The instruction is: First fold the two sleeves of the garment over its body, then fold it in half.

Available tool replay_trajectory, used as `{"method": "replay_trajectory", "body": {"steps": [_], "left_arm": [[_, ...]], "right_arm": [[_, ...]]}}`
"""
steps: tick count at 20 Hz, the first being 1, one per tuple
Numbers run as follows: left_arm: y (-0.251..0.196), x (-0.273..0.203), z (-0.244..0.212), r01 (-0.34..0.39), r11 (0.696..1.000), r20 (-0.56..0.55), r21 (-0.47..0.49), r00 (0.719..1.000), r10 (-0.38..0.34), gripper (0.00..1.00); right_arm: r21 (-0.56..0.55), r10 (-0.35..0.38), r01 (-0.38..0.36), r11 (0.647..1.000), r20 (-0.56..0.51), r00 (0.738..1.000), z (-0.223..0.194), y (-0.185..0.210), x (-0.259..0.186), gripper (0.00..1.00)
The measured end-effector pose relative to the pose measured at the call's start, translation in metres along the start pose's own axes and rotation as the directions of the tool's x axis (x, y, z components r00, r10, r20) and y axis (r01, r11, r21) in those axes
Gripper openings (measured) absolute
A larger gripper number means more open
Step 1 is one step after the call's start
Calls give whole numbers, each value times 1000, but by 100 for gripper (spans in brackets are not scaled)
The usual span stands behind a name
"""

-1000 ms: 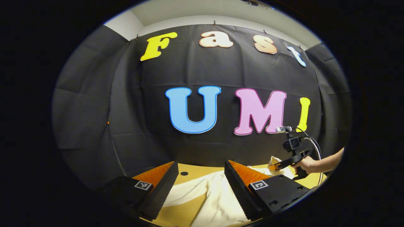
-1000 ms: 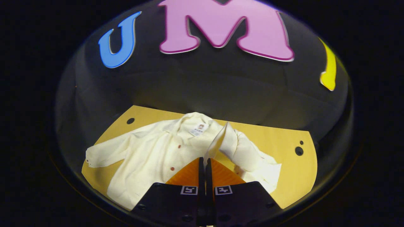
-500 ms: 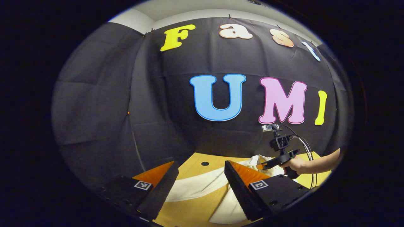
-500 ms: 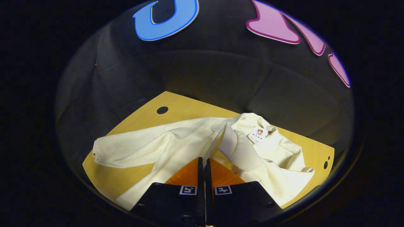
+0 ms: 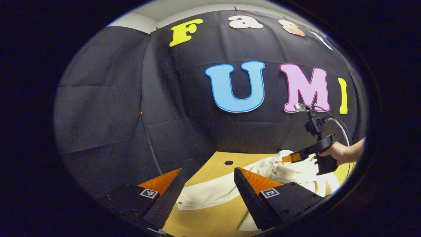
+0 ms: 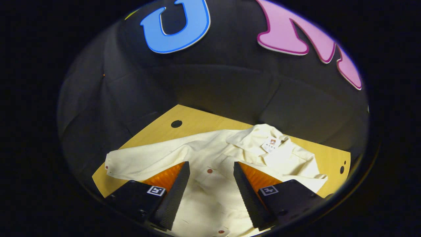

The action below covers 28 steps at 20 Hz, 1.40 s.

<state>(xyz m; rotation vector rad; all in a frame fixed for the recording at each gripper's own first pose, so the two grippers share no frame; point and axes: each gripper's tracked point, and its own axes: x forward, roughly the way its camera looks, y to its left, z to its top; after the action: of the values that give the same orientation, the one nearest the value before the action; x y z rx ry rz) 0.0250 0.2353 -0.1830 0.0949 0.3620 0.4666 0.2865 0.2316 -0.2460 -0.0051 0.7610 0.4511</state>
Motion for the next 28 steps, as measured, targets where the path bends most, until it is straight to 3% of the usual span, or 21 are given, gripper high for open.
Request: {"method": "replay_trajectory", "body": {"steps": [2,5,10,15,17,20,23,25,26,28], "left_arm": [[7,20,-16,11,1000,-24,-29,1000,-11,96],[29,55,-55,-13,1000,-84,3,996,13,96],[68,111,-127,-31,999,-223,22,974,35,96],[105,142,-202,-114,993,-420,36,900,119,96],[112,148,-216,-134,991,-470,27,873,131,96],[112,151,-243,-145,989,-558,-20,823,110,96],[108,150,-268,-163,985,-631,-57,770,91,96],[103,150,-267,-172,980,-625,-102,777,71,96],[101,148,-267,-179,976,-636,-121,769,62,89],[97,150,-267,-160,979,-641,-124,767,44,88]], "right_arm": [[-37,-39,41,998,59,998,12,-16,-34,95],[-66,-76,84,994,117,990,27,-31,-88,95],[-21,-128,137,990,235,963,56,-44,-175,97],[-14,-214,233,972,349,913,76,-60,-258,97],[-24,-229,253,967,353,907,74,-64,-288,97],[14,-252,264,964,353,901,67,-71,-320,97],[37,-315,326,945,378,870,64,-91,-347,97],[62,-347,352,934,389,853,63,-104,-358,97],[75,-364,365,928,396,843,63,-110,-362,97],[96,-390,385,918,403,828,60,-123,-368,97]]}}
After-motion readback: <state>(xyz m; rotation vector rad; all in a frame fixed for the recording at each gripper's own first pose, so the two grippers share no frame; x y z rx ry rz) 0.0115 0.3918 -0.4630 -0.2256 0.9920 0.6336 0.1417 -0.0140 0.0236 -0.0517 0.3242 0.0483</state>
